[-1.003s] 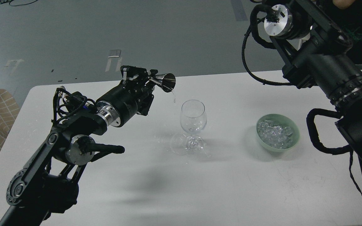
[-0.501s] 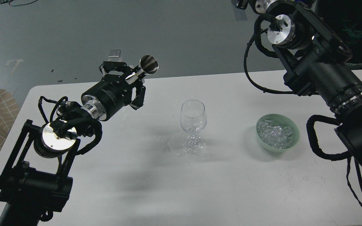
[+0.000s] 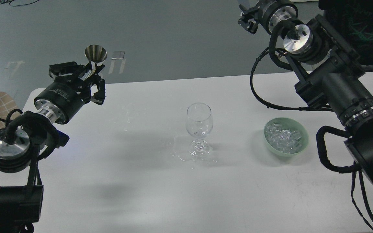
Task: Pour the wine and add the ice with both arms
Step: 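Pull the jigger back from the glass with the left gripper, then lower the jigger onto the table near its start with the left gripper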
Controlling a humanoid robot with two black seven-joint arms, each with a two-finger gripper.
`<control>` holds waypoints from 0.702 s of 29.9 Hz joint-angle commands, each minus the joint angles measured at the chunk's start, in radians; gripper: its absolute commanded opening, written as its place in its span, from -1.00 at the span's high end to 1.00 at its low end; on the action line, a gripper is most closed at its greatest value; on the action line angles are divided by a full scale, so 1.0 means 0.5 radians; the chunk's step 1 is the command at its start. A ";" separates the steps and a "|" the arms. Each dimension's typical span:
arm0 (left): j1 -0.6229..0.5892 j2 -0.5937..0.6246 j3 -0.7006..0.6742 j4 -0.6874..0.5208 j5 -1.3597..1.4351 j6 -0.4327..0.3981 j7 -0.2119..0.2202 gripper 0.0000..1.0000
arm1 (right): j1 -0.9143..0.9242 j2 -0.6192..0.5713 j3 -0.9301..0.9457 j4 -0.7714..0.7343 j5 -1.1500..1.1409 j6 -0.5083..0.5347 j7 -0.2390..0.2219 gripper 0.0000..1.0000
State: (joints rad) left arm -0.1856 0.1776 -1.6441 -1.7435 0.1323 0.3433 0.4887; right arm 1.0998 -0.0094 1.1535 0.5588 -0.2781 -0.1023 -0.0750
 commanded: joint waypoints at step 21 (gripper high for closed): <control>0.267 -0.110 -0.142 0.345 -0.028 -0.245 0.000 0.64 | -0.193 -0.168 0.058 0.042 0.004 -0.142 -0.013 -1.00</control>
State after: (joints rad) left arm -0.0723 0.1391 -1.7138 -1.5968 0.1182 0.2450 0.4886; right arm 1.0099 -0.0963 1.1830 0.5789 -0.2761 -0.1715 -0.0799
